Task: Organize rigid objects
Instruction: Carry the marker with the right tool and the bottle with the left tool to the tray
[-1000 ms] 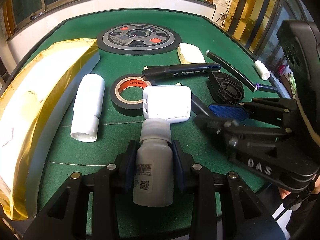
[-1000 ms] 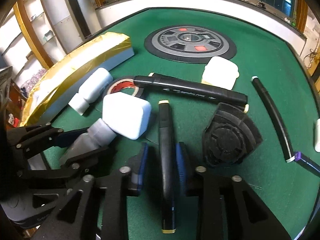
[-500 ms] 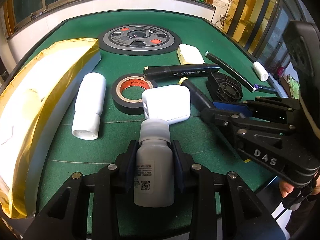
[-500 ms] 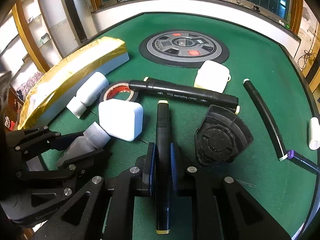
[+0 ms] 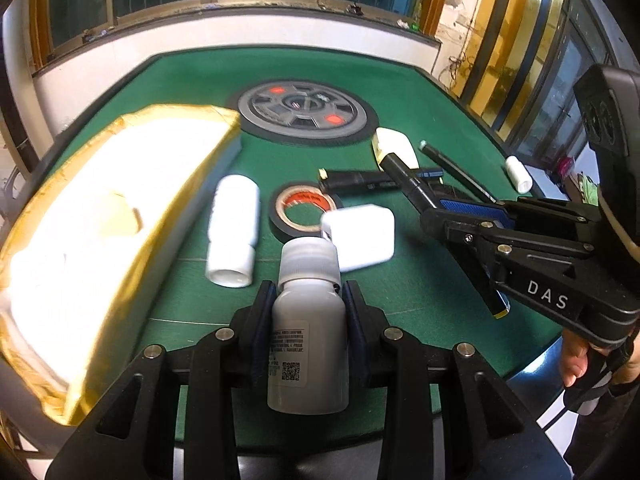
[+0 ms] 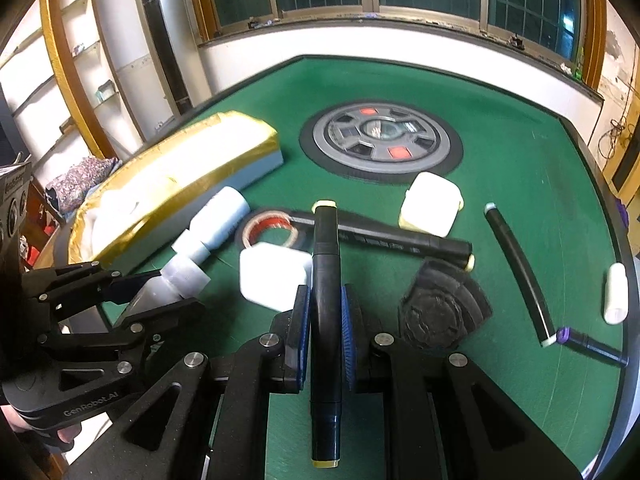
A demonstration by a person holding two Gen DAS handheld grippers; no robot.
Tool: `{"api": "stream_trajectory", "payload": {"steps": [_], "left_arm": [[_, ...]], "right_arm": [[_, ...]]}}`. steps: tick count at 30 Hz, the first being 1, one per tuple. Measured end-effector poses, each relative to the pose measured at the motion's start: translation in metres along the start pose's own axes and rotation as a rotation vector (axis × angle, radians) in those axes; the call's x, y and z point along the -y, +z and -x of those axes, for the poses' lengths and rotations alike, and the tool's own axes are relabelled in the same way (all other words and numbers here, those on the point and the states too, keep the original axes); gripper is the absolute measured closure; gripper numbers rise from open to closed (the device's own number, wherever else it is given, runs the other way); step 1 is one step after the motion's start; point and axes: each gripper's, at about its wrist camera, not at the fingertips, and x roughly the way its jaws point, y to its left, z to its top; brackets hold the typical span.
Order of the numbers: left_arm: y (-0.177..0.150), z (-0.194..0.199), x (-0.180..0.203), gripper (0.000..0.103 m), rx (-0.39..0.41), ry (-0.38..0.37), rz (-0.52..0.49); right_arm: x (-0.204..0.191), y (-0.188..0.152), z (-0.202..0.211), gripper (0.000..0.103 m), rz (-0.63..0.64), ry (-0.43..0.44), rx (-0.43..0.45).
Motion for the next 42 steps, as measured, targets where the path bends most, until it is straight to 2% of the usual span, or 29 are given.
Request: {"api": "stream_trajectory", "payload": {"steps": [8,14,19,22,27,30,32,36,42], "left_arm": [[0.007,0.032,-0.028,0.071,0.070,0.052,0.039],[0.015,0.051,-0.070,0.071,0.116,0.157,0.098],[0.013,0.044,-0.111,0.071,0.090,0.260,0.148],[0.006,0.033,-0.130,0.071,0.053,0.291,0.182],[-0.009,0.014,-0.133,0.071,-0.007,0.252,0.193],[-0.013,0.005,-0.122,0.071,-0.033,0.182,0.191],[-0.015,0.001,-0.113,0.071,-0.045,0.167,0.183],[-0.018,-0.004,-0.098,0.071,-0.065,0.069,0.203],[-0.012,0.003,-0.100,0.071,-0.043,0.088,0.207]], "right_arm": [[-0.019,0.012,0.001,0.090,0.032,0.030,0.025],[-0.030,0.014,-0.001,0.090,0.050,0.054,0.028],[-0.039,0.017,-0.005,0.090,0.065,0.070,0.028],[-0.045,0.020,-0.007,0.090,0.076,0.079,0.028],[-0.057,0.029,-0.013,0.090,0.095,0.098,0.027],[-0.066,0.036,-0.017,0.090,0.108,0.115,0.031],[-0.073,0.043,-0.018,0.090,0.118,0.133,0.036],[-0.085,0.056,-0.020,0.090,0.133,0.168,0.049],[-0.103,0.079,-0.027,0.090,0.136,0.248,0.062]]}}
